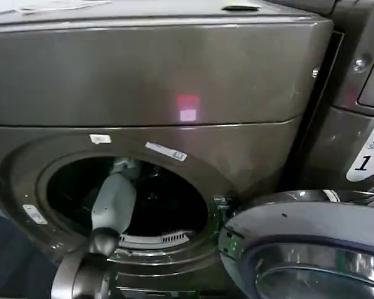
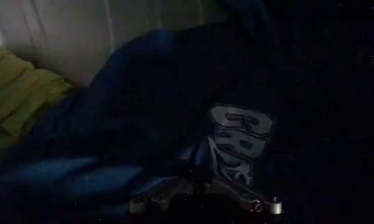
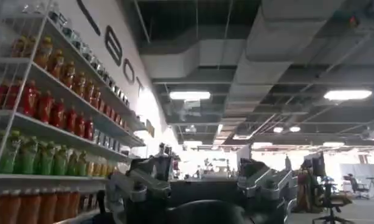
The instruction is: Grasp the clothes from the dryer.
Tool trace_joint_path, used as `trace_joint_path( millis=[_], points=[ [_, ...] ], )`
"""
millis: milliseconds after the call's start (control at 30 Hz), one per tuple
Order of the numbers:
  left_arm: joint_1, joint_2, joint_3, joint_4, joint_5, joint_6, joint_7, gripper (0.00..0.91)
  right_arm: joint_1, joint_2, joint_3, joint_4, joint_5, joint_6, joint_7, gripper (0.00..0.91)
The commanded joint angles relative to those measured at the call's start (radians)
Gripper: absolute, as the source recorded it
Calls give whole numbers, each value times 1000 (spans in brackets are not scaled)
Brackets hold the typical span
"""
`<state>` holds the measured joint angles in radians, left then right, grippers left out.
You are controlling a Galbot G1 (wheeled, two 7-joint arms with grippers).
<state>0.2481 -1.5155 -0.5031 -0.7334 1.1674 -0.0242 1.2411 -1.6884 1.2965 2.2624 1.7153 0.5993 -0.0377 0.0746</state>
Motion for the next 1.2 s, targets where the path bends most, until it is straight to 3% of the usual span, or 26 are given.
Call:
trace_joint_path(
  millis=[33,300,433,500,767,1200],
  points=[
    [41,-2,22,-118,-358,117,-495,0,3,2,-6,21,21,-42,22,907],
    [105,-35,31,-225,-694,235,-775,0,4,2,-6,46,23,-51,18,907],
    [160,-54,41,-328,-892,307,-916,0,6,-5,-8,40,17,-30,60,907],
    [189,-61,47,-373,-968,325,-979,0,0,-2,-4,36,14,-28,52,907],
    [203,-93,52,-421,-1124,347,-1177,0,-5,-2,8,11,1,-15,56,907],
    [213,-102,50,-448,-1164,358,-1239,0,-12,1,15,-1,-10,-4,54,907]
  ],
)
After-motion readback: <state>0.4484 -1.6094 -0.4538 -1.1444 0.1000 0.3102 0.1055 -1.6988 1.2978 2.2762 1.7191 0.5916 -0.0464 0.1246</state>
